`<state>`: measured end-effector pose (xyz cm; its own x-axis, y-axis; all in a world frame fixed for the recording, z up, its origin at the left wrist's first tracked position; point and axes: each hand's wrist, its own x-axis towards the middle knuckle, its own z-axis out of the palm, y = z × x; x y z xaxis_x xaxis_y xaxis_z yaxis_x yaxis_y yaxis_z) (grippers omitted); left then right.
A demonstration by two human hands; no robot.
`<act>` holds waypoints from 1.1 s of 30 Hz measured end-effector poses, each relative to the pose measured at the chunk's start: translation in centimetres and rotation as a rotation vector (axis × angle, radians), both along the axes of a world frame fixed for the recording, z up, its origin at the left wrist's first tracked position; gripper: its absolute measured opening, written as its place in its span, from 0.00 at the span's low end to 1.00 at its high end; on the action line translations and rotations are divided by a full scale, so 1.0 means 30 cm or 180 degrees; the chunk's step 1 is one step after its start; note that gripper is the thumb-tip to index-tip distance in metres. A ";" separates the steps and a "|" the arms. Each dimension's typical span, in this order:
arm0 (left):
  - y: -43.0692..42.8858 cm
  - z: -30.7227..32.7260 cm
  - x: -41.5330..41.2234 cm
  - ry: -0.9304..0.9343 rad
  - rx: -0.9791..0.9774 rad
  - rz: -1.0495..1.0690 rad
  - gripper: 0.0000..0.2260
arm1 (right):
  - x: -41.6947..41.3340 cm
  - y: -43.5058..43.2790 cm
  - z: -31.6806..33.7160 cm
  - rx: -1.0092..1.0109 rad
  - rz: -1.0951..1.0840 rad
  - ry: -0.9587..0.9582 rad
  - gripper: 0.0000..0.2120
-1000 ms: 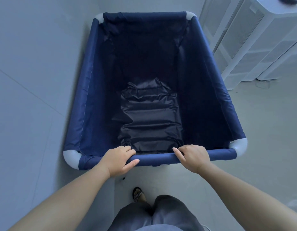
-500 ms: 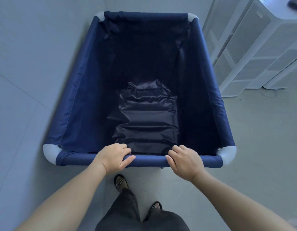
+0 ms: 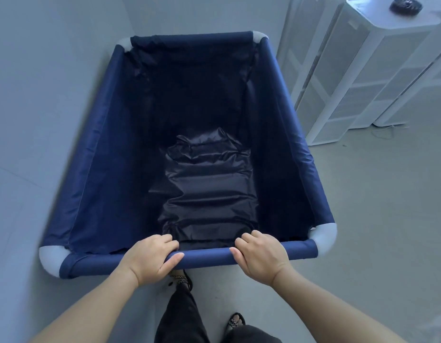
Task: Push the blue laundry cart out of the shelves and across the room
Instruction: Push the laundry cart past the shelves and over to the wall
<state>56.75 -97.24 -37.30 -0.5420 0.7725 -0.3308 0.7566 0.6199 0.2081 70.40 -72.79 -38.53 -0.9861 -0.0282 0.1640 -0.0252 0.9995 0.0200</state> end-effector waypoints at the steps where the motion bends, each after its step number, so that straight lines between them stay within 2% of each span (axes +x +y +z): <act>1: -0.003 0.001 -0.003 0.0006 -0.0007 -0.0001 0.29 | -0.003 -0.003 -0.001 -0.0018 0.0001 0.0001 0.19; 20: 0.009 -0.006 -0.054 0.0181 -0.0070 0.0055 0.28 | -0.060 0.012 -0.002 -0.0053 0.0013 0.0102 0.20; 33: 0.029 0.003 -0.084 -0.0001 -0.0169 0.0059 0.30 | -0.085 0.026 -0.006 -0.0165 -0.0084 -0.0017 0.20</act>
<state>54.22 -96.36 -37.19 -0.5559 0.7436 -0.3714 0.7447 0.6441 0.1749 67.86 -72.02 -38.70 -0.9872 0.0063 0.1592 0.0013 0.9995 -0.0318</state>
